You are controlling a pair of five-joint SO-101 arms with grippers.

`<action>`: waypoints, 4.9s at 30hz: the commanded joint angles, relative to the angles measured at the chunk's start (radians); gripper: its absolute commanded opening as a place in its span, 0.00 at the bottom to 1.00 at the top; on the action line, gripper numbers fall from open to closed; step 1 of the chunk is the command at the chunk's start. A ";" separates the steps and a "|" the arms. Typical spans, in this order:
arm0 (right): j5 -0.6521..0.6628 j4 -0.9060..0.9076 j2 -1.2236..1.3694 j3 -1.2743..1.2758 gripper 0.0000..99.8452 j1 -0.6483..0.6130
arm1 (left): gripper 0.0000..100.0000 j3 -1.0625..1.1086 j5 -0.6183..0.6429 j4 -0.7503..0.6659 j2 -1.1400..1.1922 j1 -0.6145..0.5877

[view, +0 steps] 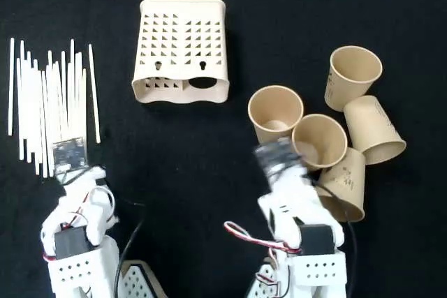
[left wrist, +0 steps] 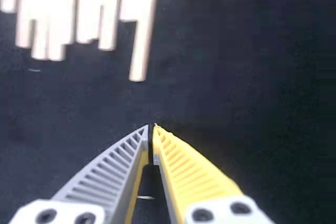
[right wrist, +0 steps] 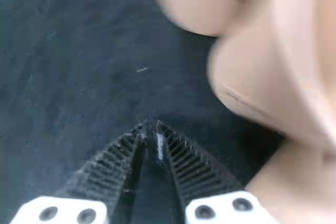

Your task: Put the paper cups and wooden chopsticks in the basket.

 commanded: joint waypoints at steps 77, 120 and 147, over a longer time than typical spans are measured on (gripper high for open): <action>0.020 -0.792 0.858 -0.642 0.21 -0.354 | 0.03 0.016 0.035 0.005 -0.005 0.012; 0.341 -2.153 2.160 -0.889 0.16 -0.236 | 0.03 0.016 0.035 0.005 -0.005 0.012; 0.201 -2.156 1.537 -0.486 0.01 -0.350 | 0.03 0.016 0.035 0.005 -0.005 0.012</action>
